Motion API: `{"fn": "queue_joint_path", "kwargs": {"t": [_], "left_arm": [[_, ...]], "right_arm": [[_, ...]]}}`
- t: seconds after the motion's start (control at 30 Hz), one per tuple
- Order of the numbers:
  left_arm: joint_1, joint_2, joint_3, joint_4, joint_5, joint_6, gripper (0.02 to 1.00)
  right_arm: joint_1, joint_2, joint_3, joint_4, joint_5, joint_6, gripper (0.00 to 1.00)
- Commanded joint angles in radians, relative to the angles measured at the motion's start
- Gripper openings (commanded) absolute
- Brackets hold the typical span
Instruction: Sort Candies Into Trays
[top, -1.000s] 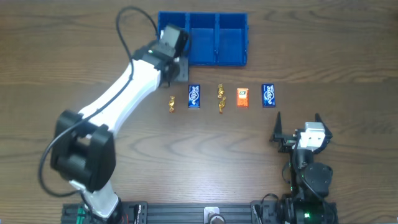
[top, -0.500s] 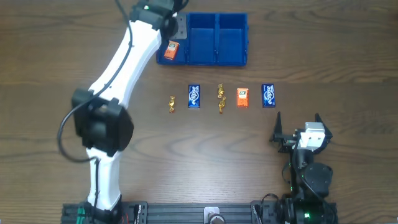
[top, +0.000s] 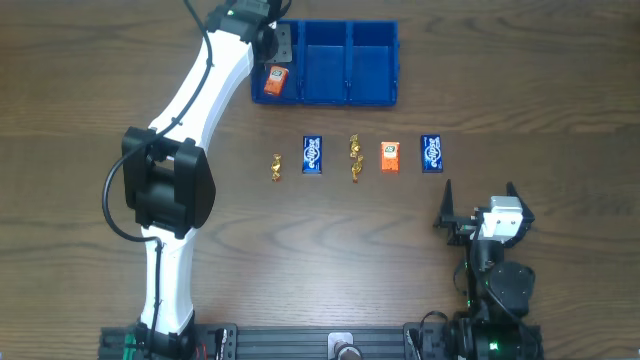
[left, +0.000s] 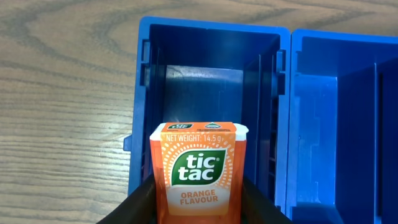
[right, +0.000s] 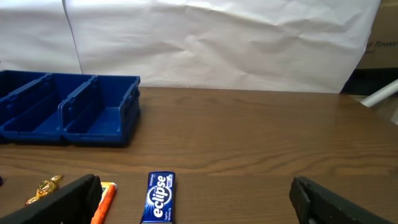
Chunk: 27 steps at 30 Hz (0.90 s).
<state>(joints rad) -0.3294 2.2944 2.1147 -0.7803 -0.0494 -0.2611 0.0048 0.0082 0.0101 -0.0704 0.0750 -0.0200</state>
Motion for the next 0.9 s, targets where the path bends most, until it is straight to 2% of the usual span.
{"fn": "queue_joint_path", "kwargs": {"t": [0.03,0.3,0.4,0.43,0.57,0.6,0.77,0.9], "left_arm": [[0.002,0.008,0.015,0.0,0.016,0.033,0.314],[-0.004,0.008,0.015,-0.008,0.017,0.083,0.323],[-0.004,0.008,0.015,-0.008,0.017,0.083,0.373],[-0.004,0.008,0.015,-0.008,0.017,0.083,0.437],[-0.005,0.008,0.015,-0.002,0.017,0.083,0.84],[-0.005,0.008,0.015,0.0,0.016,0.083,0.866],[-0.009,-0.023,0.016,0.011,0.017,0.072,0.869],[-0.092,-0.114,0.016,-0.015,-0.003,-0.01,0.855]], "right_arm": [[-0.006,-0.005,-0.002,-0.003,-0.002,-0.014,1.0],[-0.006,-0.005,-0.002,-0.003,-0.003,-0.014,0.998],[-0.006,-0.005,-0.002,-0.003,-0.003,-0.014,0.998],[-0.006,-0.005,-0.003,-0.003,-0.003,-0.014,0.998],[-0.006,-0.005,-0.002,-0.003,-0.003,-0.014,1.0],[-0.006,-0.005,-0.002,-0.003,-0.003,-0.014,0.998],[-0.006,-0.005,-0.002,-0.003,-0.003,-0.014,0.998],[-0.006,-0.005,-0.002,-0.003,-0.003,-0.014,0.998]]}}
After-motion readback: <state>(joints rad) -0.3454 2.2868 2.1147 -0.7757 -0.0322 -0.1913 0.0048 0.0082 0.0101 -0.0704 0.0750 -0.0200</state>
